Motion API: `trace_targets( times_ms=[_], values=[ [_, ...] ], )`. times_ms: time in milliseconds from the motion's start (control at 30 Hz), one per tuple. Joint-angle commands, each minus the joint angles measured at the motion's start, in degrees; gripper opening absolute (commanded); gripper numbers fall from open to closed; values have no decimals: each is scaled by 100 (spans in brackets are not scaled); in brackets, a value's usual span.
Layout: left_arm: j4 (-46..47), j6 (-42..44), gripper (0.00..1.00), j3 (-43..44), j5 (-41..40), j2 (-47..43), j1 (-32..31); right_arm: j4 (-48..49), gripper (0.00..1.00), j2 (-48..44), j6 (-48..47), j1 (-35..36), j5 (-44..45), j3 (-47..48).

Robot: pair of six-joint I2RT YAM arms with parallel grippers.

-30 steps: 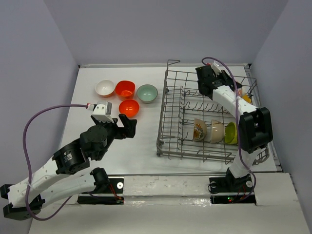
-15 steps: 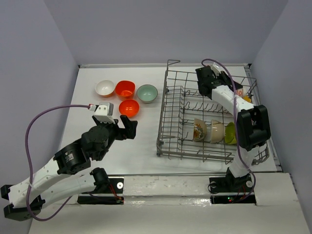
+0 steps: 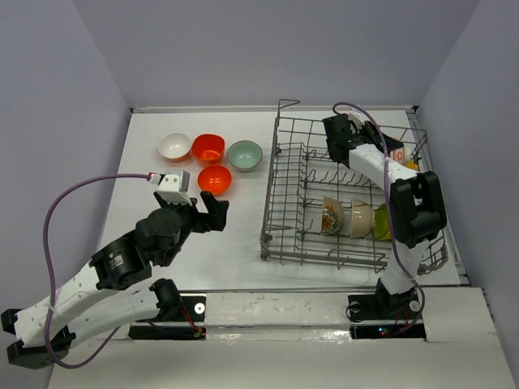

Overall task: Load the bowls into the dish rack
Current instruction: Insert the bowl into the dish rack.

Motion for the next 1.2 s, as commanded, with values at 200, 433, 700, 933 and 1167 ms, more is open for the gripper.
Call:
trace_targets(
  times_ms=[200,433,700,933,1167],
  values=[
    [288,152,99,-91,24,-40,114,371,1,128,-124,-53,1267,-227],
    [288,143,99,-108,33,-58,132,362,1,58,-203,0,1284,-41],
    [270,152,99,-108,42,-40,141,354,1,-83,-247,0,1311,12],
    [279,152,99,-108,51,-40,141,345,1,-153,-300,0,1346,152],
    [279,152,99,-117,51,-14,150,345,1,-206,-344,61,1329,372]
  ],
)
